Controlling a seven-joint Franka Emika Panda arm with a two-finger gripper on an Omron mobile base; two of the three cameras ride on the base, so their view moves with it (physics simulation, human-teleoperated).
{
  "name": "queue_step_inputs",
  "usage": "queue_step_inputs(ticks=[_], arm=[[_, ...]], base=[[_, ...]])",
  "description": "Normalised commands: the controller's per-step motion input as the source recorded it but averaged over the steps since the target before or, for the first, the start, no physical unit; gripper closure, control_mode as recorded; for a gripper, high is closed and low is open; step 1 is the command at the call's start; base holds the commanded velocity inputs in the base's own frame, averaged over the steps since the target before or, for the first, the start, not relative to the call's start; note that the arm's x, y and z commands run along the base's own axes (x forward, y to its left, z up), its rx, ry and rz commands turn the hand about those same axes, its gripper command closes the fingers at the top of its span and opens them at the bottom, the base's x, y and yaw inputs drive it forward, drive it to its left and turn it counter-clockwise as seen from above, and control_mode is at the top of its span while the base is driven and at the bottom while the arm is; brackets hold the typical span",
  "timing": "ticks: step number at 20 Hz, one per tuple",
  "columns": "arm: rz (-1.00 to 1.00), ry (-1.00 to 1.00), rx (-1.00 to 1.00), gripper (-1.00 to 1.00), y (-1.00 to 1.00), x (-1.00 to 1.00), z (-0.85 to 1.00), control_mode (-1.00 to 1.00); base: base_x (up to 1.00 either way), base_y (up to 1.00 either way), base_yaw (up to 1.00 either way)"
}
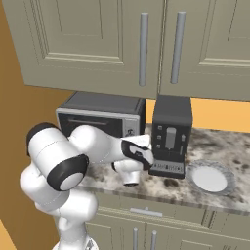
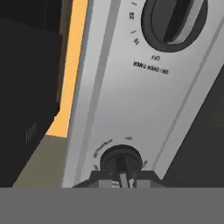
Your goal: Pull the toaster oven rack outwards. Pick up the baguette from the plate and place it on the toaster oven rack. Close the toaster oven door fully and set the temperature to the lowest setting.
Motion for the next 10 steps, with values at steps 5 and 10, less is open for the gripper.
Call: queue_step_inputs(ticks=[5,10], arm=[[0.00,-0.12,-0.51,1.00,0.00,0.21,-0.04,-1.00],[0.00,-0.20,-0.56,1.00,0.00,0.12,-0.09,-1.00]], base=[[0.00,0.00,0.00],[0.00,0.00,0.00]])
